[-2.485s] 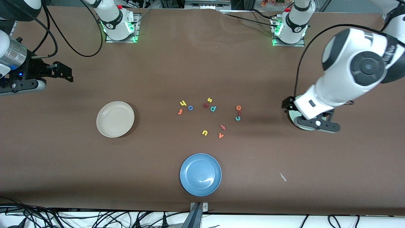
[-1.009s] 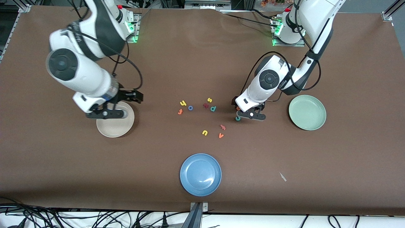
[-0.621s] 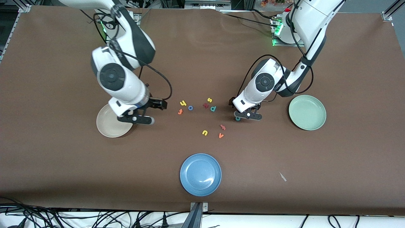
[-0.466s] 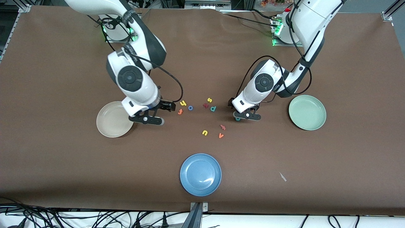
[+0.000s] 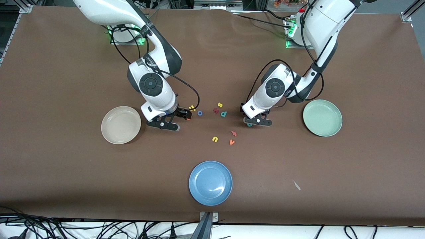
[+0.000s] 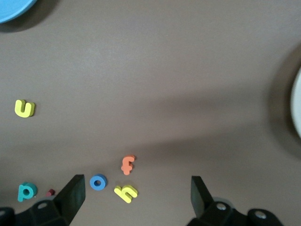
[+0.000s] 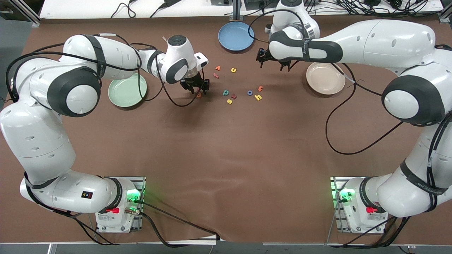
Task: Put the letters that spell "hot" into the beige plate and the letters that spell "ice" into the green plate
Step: 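Grasp the orange e with the left gripper while the right gripper descends, then drop the e on the green plate while the right gripper grasps the f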
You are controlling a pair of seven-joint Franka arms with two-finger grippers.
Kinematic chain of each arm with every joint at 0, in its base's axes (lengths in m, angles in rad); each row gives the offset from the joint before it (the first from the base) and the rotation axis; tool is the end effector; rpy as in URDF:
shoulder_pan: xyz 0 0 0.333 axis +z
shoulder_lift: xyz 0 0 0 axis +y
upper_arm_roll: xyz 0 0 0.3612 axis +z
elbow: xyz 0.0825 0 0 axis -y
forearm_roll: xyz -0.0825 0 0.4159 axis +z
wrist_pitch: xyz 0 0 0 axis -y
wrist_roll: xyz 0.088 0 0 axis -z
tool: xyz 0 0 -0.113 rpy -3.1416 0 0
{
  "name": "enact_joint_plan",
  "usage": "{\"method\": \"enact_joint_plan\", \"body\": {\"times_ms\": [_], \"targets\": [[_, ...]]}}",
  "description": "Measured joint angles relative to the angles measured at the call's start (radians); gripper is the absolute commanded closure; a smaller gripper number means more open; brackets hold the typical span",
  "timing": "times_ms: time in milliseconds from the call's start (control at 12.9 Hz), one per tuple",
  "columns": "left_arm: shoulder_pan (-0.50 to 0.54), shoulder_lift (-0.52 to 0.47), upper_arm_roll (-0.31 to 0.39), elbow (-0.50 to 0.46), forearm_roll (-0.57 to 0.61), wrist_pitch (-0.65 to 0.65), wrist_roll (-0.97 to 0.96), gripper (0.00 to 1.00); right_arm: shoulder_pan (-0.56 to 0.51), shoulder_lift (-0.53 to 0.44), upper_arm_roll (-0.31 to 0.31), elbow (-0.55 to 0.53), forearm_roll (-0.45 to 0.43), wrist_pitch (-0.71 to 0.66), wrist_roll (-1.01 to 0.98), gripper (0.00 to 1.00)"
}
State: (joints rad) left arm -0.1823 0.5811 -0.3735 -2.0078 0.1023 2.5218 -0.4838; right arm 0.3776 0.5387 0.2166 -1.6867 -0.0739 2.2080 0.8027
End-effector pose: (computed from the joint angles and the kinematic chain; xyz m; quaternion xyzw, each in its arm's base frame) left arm 0.5482 -0.3341 0.1841 0.9960 -0.0512 -0.0453 0.0571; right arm 0.6106 0.3866 0.3059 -0.9950 0.0968 0.0179 0.0184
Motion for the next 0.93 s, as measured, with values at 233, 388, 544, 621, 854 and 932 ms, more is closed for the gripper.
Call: {"method": "enact_joint_plan", "body": {"times_ms": [233,388,544,621,854,932], "targets": [[-0.013,0.008,0.004,0.000,0.000,0.000,-0.005,0.52,0.000,0.013,0.015,-0.075,-0.010,0.112,0.018,0.01],[-0.013,0.009,0.005,0.000,0.001,0.000,-0.004,0.59,0.001,0.036,0.027,-0.099,-0.059,0.148,0.049,0.01],[-0.013,0.009,0.005,0.000,0.006,-0.001,-0.005,0.76,0.009,0.060,0.032,-0.101,-0.096,0.170,0.075,0.01],[-0.013,0.008,0.007,0.000,0.013,-0.001,-0.005,0.89,0.016,0.072,0.033,-0.101,-0.110,0.187,0.093,0.01],[-0.013,0.006,0.009,0.001,0.015,-0.002,-0.005,1.00,0.024,0.094,0.045,-0.101,-0.142,0.218,0.127,0.02],[-0.013,0.006,0.009,0.001,0.015,-0.002,-0.005,1.00,0.024,0.098,0.046,-0.101,-0.151,0.224,0.132,0.02]]}}
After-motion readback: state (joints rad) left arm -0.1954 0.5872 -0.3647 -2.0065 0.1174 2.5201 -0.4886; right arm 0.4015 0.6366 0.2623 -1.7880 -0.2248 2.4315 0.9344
